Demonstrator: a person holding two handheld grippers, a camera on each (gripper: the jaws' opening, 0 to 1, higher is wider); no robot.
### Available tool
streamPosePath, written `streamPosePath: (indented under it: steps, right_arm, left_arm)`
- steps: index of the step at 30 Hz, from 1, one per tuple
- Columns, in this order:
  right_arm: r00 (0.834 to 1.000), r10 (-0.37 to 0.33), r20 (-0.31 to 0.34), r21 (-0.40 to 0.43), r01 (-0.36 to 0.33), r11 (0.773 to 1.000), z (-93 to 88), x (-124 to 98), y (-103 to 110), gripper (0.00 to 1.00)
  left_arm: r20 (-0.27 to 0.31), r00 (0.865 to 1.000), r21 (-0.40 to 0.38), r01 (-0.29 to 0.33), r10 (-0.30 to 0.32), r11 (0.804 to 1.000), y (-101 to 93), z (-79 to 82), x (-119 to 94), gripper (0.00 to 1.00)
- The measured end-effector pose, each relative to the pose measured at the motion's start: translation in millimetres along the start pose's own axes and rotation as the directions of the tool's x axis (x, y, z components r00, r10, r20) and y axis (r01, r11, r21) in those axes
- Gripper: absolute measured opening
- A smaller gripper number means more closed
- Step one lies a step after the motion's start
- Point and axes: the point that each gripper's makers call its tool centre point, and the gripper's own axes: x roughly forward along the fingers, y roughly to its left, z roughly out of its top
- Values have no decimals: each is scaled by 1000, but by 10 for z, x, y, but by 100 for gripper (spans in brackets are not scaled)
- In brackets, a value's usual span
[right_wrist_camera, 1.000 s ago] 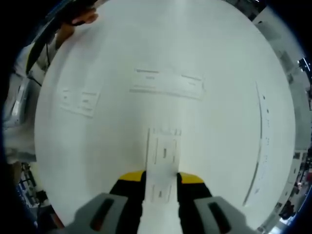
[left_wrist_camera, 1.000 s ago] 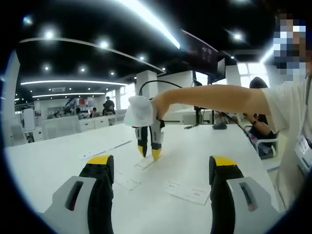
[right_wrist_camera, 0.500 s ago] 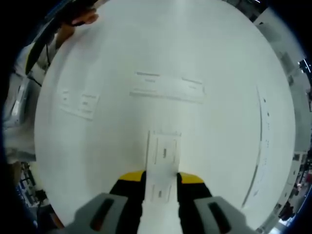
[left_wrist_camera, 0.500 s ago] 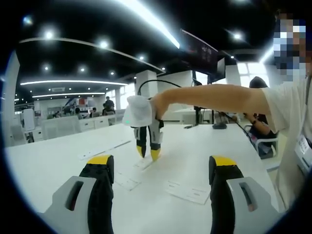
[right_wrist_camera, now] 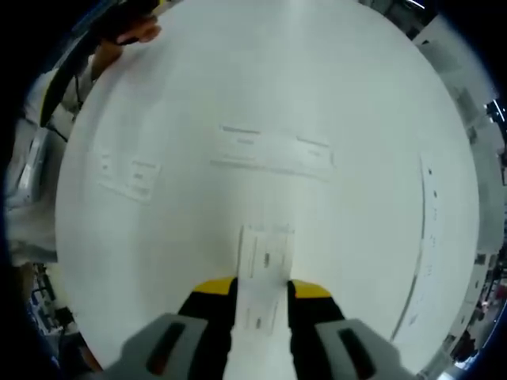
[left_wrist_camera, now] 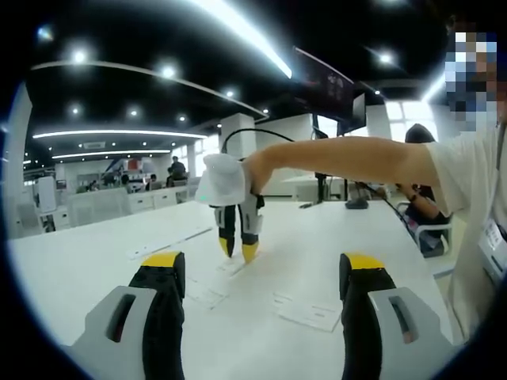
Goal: Locate the socket holder cover, grip the socket holder cover, clip it into the socket holder slot.
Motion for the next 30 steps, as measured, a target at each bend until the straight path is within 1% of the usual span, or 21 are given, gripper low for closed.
streamPosePath:
  steps: [10,18,23,27,30]
  right_arm:
    - [1000,-8,14,4,8,1000,3,9,2,28]
    - [999,-7,33,9,7,1000,37,22,10,29]
    - [998,2,62,22,-4,1000,69,19,6,33]
    - [997,0,72,22,-1,1000,77,19,15,35]
    - [995,0,100,31,-4,1000,86,5,14,37]
  left_arm:
    - [2,1000,1,-4,4,1000,8,5,0,79]
    - [2,1000,-1,-3,3,1000,11,7,2,79]
    - [1,1000,-1,-2,2,1000,6,2,9,79]
    - [2,1000,-3,-2,2,1000,4,0,16,79]
    - [-2,1000,-3,-1,1,1000,-6,-15,25,79]
